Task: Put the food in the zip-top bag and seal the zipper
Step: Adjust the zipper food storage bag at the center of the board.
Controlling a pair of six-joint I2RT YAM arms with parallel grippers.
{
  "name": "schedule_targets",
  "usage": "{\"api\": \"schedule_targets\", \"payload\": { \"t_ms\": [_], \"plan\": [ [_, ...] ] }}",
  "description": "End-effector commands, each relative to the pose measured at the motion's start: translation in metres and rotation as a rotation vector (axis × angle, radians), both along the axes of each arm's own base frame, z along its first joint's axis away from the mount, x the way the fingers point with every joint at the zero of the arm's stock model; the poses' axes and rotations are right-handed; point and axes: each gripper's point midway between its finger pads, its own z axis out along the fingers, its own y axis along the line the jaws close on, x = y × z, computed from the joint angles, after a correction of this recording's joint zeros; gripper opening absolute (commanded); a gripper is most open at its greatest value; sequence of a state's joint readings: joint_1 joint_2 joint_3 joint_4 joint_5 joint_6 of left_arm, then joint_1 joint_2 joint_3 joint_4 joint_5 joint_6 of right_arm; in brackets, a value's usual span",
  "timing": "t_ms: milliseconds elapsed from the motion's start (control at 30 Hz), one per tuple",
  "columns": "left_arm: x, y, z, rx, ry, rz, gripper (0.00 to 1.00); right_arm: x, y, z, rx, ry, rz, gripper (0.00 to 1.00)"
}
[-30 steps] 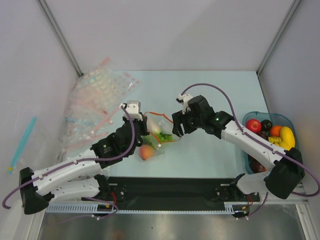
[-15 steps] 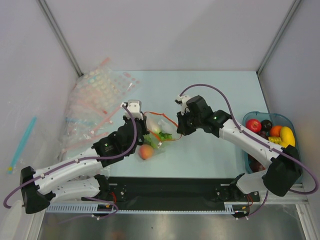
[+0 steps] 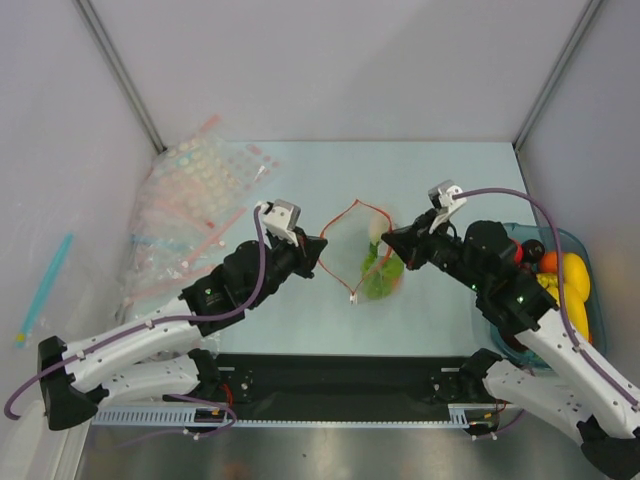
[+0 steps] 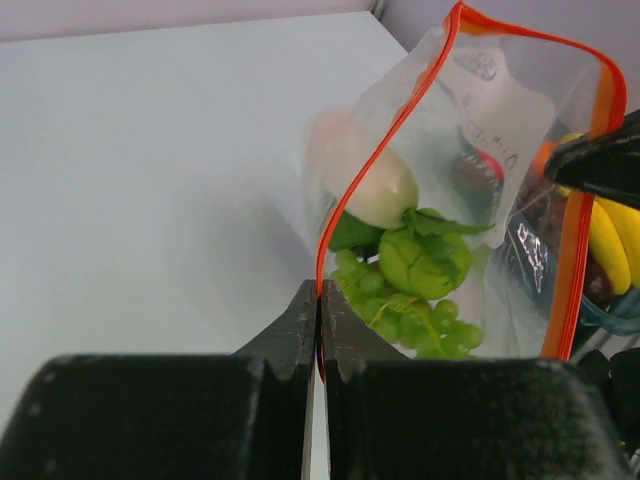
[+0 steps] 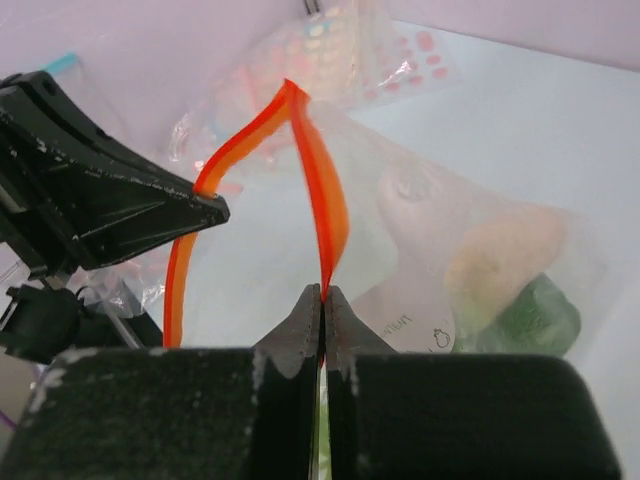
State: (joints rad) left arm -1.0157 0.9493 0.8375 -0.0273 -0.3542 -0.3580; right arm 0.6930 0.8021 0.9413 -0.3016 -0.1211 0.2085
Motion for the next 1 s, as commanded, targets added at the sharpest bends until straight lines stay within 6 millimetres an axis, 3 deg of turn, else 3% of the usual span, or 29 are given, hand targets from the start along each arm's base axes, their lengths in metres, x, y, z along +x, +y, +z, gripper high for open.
{"api": "schedule_targets", "payload": {
  "t_ms": [0, 100, 167, 267, 333, 467, 600, 700, 800, 933, 967],
  "plan": [
    [0.004, 0.010, 0.019, -0.076, -0.027, 0.054, 0.06, 0.021, 0.007, 0.002, 0.026, -0.010, -0.048, 0.00],
    [0.011, 0.036, 0.018, -0.074, -0.030, 0.174, 0.04, 0.030, 0.021, -0.018, -0.045, 0.070, -0.015, 0.00],
    [0.007, 0.046, 0.028, -0.109, -0.060, 0.187, 0.04, 0.036, 0.027, -0.032, -0.080, 0.114, -0.011, 0.00],
    [0.003, 0.049, 0.036, -0.157, -0.093, 0.170, 0.06, 0.041, 0.028, -0.039, -0.102, 0.138, -0.022, 0.00],
    [0.003, 0.045, 0.034, -0.153, -0.097, 0.156, 0.07, 0.045, 0.027, -0.045, -0.114, 0.150, -0.029, 0.00],
    [0.011, 0.025, 0.014, -0.070, -0.045, 0.133, 0.08, 0.045, 0.028, -0.052, -0.137, 0.165, -0.015, 0.18],
    [0.019, 0.003, -0.007, 0.006, 0.023, 0.110, 0.04, 0.047, 0.026, -0.055, -0.146, 0.171, -0.024, 0.27],
    [0.021, -0.004, -0.018, 0.032, 0.046, 0.105, 0.03, 0.050, 0.019, -0.055, -0.145, 0.171, -0.057, 0.43],
    [0.024, 0.002, -0.020, 0.033, 0.045, 0.139, 0.04, 0.057, 0.001, -0.048, -0.131, 0.148, -0.151, 0.55],
    [0.026, 0.015, -0.017, 0.026, 0.037, 0.193, 0.04, 0.075, -0.054, -0.039, -0.114, 0.099, -0.459, 0.69],
    [0.026, 0.017, -0.015, 0.018, 0.034, 0.200, 0.04, 0.074, -0.069, -0.032, -0.081, 0.088, -0.536, 0.80]
  ]
}}
